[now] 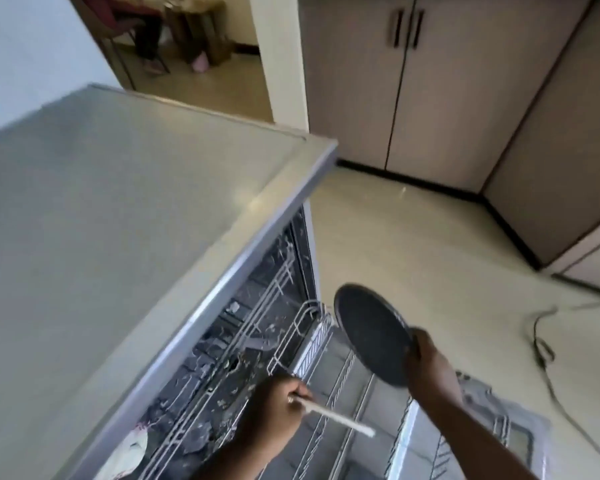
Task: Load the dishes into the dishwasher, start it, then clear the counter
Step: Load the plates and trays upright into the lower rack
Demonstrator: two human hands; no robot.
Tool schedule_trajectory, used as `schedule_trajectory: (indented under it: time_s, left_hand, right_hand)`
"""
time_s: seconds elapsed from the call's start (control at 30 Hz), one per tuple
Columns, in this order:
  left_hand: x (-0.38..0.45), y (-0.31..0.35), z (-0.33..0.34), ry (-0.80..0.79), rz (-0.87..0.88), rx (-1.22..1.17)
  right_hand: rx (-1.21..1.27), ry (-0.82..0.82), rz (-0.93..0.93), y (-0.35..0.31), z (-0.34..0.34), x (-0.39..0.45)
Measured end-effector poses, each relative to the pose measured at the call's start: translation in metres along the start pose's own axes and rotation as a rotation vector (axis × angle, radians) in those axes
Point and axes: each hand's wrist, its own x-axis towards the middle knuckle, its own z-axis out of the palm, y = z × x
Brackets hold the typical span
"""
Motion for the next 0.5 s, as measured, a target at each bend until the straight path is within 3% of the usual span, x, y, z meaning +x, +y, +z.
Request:
schedule_trajectory:
  time_s: [0.27,0.5]
  left_hand:
    - [0.064,-0.062,0.089,0.123,-0.001,-0.226]
    - [0.088,-0.076,0.107,0.197,0.082,-0.309]
  right_hand:
    - [-0.01,0.07,-0.229,0.036,0.07,0.109]
    - [0.004,0.046,-0.361,0.059,0.098,0.15]
